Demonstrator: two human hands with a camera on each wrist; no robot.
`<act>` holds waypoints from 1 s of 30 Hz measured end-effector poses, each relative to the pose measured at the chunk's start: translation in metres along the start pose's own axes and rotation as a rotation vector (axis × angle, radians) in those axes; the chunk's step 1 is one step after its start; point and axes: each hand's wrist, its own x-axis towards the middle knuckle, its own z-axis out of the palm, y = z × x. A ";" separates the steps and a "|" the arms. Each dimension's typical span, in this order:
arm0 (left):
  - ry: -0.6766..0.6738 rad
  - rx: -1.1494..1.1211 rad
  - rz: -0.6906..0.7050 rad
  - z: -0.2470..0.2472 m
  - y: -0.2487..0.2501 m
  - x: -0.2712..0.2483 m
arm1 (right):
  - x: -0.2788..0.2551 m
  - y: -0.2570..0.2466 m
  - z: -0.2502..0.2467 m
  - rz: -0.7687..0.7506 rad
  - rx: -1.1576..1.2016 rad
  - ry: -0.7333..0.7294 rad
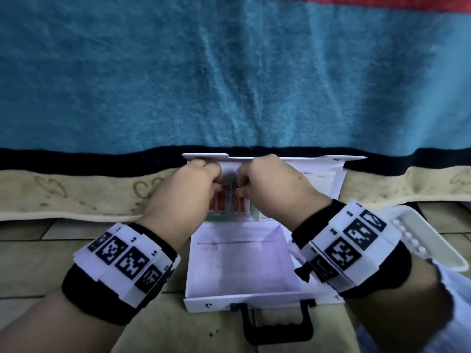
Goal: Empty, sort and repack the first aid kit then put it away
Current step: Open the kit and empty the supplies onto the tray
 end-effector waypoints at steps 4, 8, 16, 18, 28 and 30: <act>0.007 0.129 0.026 0.003 0.005 0.004 | 0.001 -0.004 0.005 -0.040 -0.093 0.023; 0.122 0.122 0.051 0.003 0.008 0.002 | -0.004 -0.006 0.003 -0.107 -0.115 0.080; 0.347 -0.131 0.000 -0.021 0.030 -0.010 | -0.019 0.005 -0.019 -0.008 0.033 0.327; 0.380 -0.216 -0.037 -0.028 0.039 -0.013 | -0.029 0.010 -0.035 0.008 0.066 0.443; 0.164 -0.664 -0.028 -0.006 0.139 -0.046 | -0.163 0.098 -0.075 0.266 0.207 0.601; 0.074 -0.704 -0.004 0.010 0.163 -0.054 | -0.200 0.127 -0.072 0.367 0.203 0.580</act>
